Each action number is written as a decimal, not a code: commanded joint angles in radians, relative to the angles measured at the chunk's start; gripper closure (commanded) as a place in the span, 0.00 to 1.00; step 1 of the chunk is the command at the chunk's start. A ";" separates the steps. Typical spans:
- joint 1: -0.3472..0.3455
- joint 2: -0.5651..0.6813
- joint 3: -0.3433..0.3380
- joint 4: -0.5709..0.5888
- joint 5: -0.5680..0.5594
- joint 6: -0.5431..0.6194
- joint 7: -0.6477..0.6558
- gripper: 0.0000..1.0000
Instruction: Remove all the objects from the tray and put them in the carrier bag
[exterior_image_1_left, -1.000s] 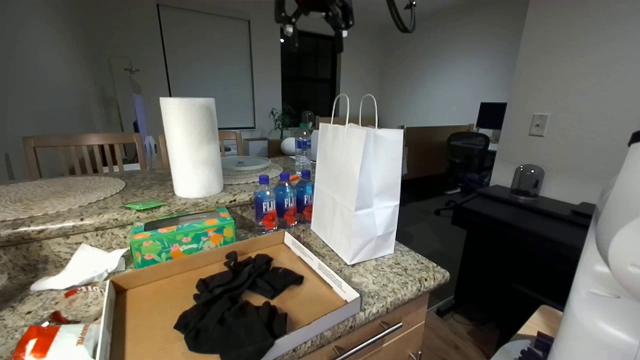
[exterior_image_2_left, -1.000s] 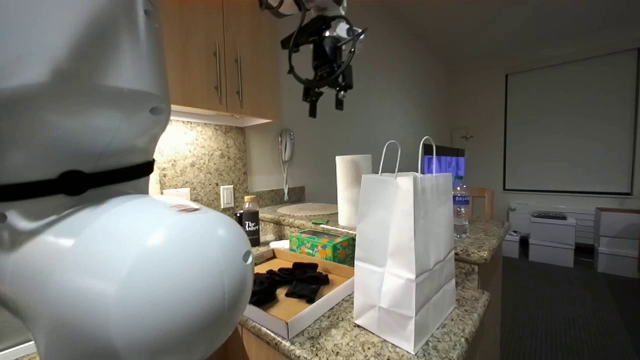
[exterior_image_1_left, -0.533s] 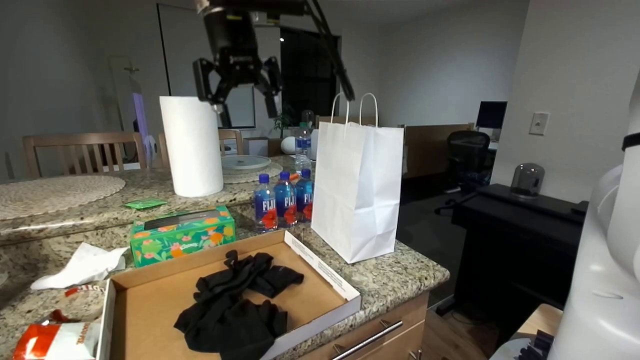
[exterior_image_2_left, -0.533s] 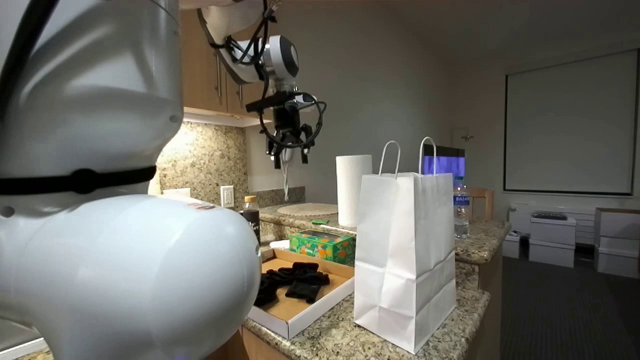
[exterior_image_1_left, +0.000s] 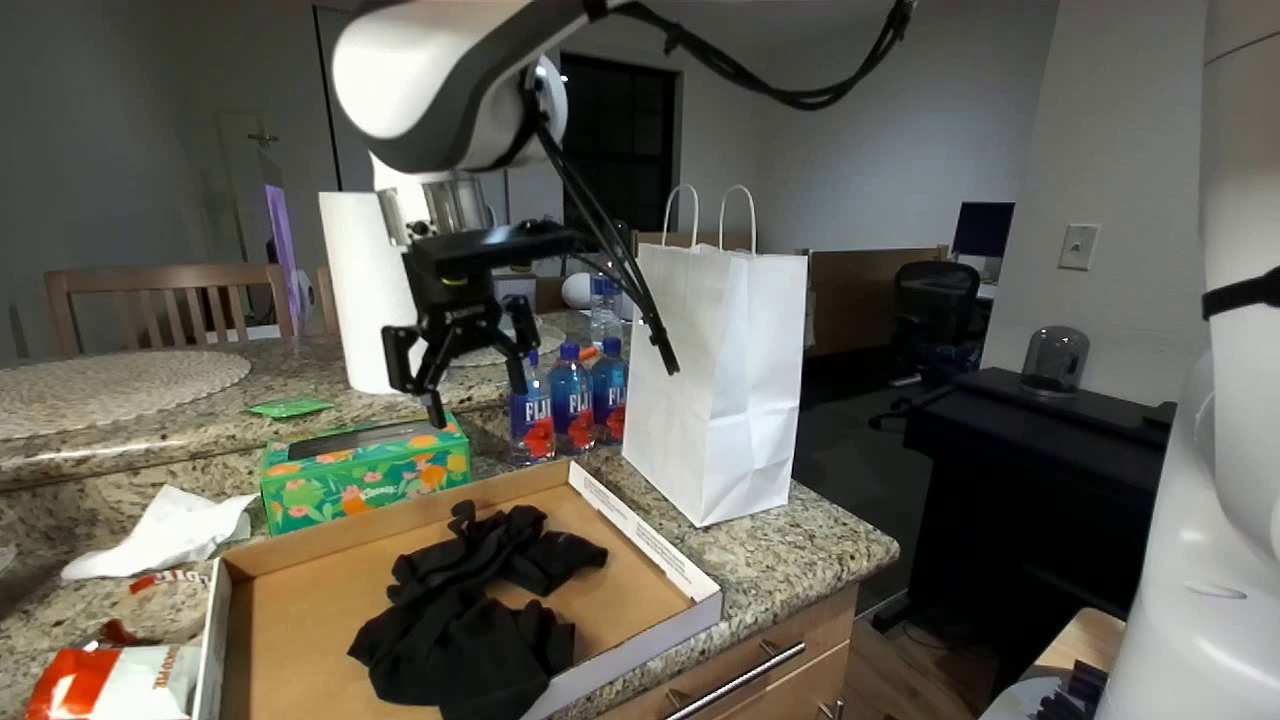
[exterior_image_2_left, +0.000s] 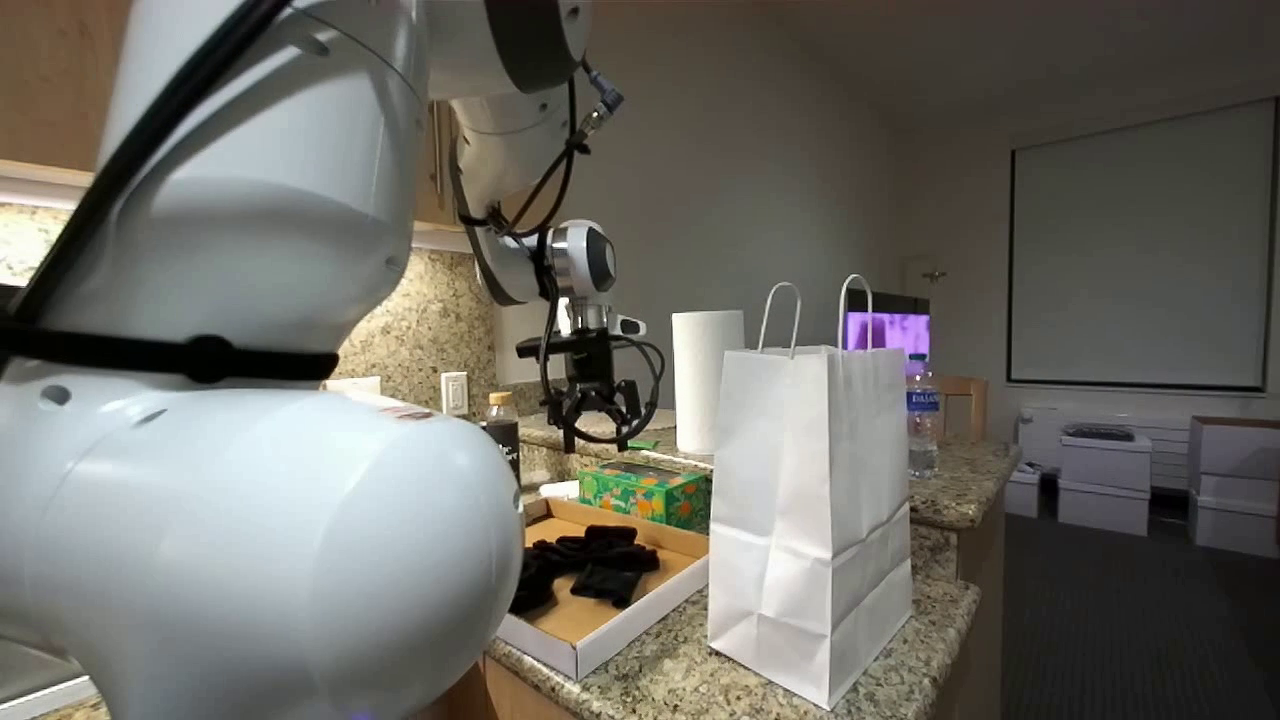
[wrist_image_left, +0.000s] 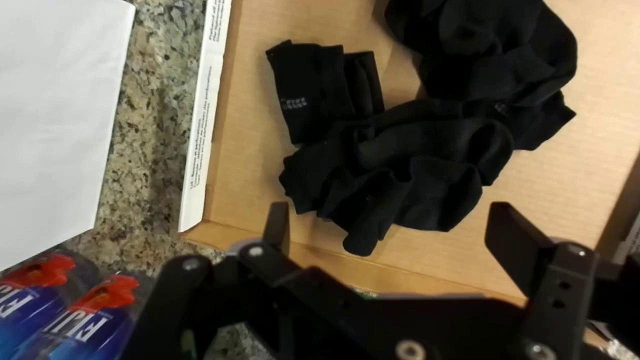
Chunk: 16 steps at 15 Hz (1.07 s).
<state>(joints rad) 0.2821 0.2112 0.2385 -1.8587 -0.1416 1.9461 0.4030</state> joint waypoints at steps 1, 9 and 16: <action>-0.002 0.063 -0.028 -0.042 0.033 0.084 0.008 0.00; -0.004 0.183 -0.077 -0.122 0.169 0.315 0.053 0.00; -0.005 0.231 -0.095 -0.164 0.309 0.446 0.071 0.00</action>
<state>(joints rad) 0.2758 0.4318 0.1424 -1.9947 0.1232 2.3422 0.4496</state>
